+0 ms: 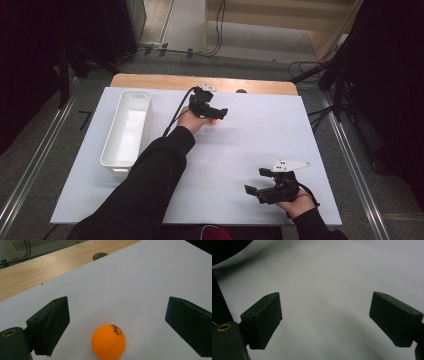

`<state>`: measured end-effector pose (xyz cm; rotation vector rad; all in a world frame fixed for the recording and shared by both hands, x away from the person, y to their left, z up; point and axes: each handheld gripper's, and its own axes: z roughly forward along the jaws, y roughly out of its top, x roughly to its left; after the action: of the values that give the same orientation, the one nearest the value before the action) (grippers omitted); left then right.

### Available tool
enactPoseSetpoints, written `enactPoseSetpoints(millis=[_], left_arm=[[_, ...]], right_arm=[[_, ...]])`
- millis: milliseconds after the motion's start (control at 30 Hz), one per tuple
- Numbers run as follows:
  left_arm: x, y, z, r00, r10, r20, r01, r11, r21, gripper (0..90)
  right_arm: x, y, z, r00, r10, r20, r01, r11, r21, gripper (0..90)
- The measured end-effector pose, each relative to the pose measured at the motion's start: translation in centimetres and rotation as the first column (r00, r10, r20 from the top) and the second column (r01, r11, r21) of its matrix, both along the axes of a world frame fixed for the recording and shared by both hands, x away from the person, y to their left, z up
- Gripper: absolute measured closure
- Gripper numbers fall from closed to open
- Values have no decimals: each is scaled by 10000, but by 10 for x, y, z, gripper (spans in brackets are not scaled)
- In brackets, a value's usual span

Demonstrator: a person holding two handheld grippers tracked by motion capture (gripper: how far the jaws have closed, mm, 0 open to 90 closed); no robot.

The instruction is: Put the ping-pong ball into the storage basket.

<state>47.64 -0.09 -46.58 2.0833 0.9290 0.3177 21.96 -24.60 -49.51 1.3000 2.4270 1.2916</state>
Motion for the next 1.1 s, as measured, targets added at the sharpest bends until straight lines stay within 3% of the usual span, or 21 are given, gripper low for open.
enactPoseSetpoints(millis=[200,567,1100], left_arm=[[0,-1,-7,9999,-11,-133,13,9999,145,58],[-2,1,-16,9999,102,-25,-102,9999,11,59],[-3,3,-32,9996,184,-195,-183,9998,24,59]], right_arm=[[0,0,0,10000,26,16,-26,10000,22,98],[0,1,0,10000,55,41,-55,10000,2,97],[-1,1,0,10000,74,12,-74,10000,-4,98]])
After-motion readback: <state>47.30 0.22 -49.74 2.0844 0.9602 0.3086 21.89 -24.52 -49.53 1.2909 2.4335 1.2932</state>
